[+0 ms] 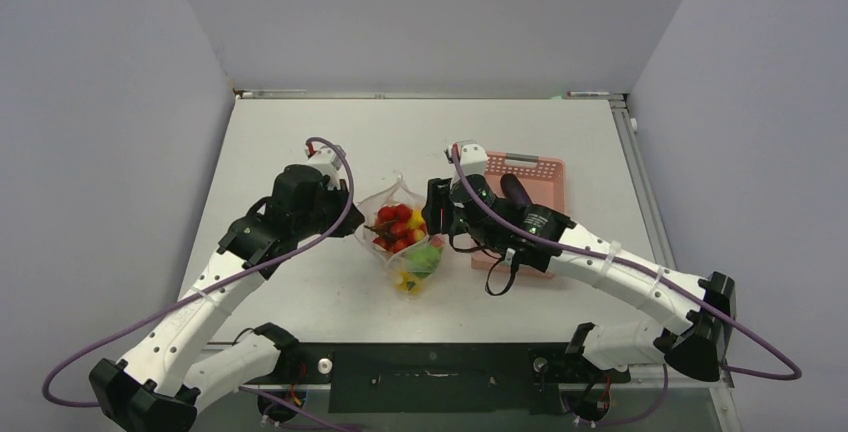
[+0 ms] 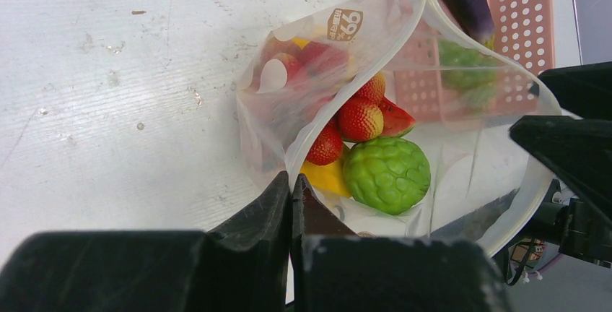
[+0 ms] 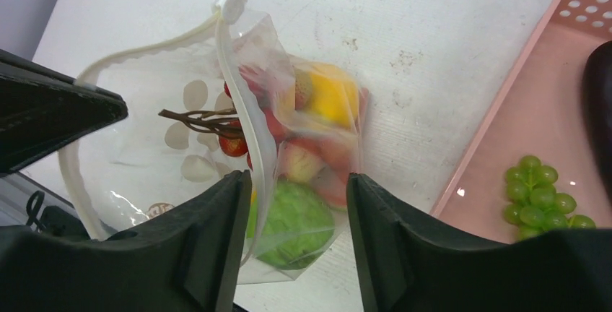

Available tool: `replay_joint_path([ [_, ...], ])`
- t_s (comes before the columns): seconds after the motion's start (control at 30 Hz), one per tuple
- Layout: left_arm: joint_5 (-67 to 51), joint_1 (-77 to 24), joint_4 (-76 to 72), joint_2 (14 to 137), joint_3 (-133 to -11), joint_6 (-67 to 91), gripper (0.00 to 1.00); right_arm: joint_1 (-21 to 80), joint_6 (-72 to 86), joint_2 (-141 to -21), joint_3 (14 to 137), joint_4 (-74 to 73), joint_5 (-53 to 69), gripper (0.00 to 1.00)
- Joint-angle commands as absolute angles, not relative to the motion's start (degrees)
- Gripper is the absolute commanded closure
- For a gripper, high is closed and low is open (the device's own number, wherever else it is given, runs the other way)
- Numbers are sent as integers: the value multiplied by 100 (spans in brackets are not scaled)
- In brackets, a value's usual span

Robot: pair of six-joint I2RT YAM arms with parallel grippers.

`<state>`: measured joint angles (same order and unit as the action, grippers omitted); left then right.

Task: Place the food in the zip-top bag and seal the zipper
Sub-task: Adjust the zipper food storage bag at the center of the board, then pick up the fake vegetable from the bin.

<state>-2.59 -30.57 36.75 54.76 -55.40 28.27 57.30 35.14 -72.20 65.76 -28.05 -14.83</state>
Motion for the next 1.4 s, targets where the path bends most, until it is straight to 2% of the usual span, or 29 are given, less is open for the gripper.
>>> replay_joint_path([
  [0.0, -234, -3007, 3397, 5358, -5533, 2772, 100, 5673, 3282, -6918, 7197, -3012, -1889, 46],
  [0.13, -246, -3006, 3366, 5300, -5484, 2714, 100, 5620, 3122, -6786, 7557, -3394, -2266, 38],
  [0.5, -311, -3006, 3430, 5304, -5567, 2465, 100, 4901, 2796, -6607, 7896, -4523, -2980, 32],
  [0.67, -459, -2997, 3395, 5322, -5554, 2329, 100, 4211, 2630, -6570, 7501, -4560, -2760, 30],
  [1.03, -595, -2988, 3135, 5203, -5310, 2035, 100, 2650, 2368, -6920, 6443, -3859, -1483, 25],
  [1.37, -721, -2965, 2874, 5131, -4982, 1926, 100, 2100, 2324, -7603, 5937, -3110, -915, 20],
])
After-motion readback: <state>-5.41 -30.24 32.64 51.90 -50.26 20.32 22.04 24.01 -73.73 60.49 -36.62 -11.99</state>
